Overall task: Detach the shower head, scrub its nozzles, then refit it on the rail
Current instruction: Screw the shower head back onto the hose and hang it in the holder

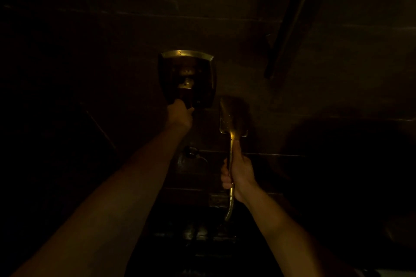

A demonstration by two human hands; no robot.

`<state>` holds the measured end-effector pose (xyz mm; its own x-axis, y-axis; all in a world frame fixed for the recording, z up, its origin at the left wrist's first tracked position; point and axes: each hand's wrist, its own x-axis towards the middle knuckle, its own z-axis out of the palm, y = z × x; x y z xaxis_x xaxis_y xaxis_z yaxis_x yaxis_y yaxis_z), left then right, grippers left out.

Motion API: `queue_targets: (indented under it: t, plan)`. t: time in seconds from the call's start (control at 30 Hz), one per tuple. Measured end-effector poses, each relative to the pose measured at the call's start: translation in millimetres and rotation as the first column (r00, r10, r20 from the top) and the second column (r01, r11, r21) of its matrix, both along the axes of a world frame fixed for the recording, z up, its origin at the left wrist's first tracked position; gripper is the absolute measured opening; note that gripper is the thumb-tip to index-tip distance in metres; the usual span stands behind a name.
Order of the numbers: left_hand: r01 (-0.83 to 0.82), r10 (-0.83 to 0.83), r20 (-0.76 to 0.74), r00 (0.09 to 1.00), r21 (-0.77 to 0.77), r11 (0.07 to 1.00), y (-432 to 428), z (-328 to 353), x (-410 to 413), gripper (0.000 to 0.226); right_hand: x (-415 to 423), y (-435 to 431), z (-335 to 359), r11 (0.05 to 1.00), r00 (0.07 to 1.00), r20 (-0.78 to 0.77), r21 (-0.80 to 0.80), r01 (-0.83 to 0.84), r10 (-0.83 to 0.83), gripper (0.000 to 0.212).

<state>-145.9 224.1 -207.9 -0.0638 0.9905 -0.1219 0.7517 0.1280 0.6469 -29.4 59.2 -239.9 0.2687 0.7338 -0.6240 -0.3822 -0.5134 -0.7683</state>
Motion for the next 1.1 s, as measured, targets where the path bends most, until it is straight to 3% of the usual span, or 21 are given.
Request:
queue_targets:
  t: [0.5,0.73,1.1]
  plan:
    - [-0.001,0.001,0.002,1.0,-0.005,1.0,-9,-2,4,0.046,5,-6,3,1.0,1.0,0.016,0.015,-0.005,0.005,0.06]
    - [0.05,-0.057,-0.055,0.997,-0.113,0.992,-29,4,10,0.05,13,-17,20,0.999,1.0,0.012,0.049,0.01,-0.01,0.06]
    - [0.334,-0.352,-0.054,0.934,-0.207,0.92,-100,27,39,0.042,23,-63,41,0.989,1.0,0.027,0.151,-0.003,-0.001,0.058]
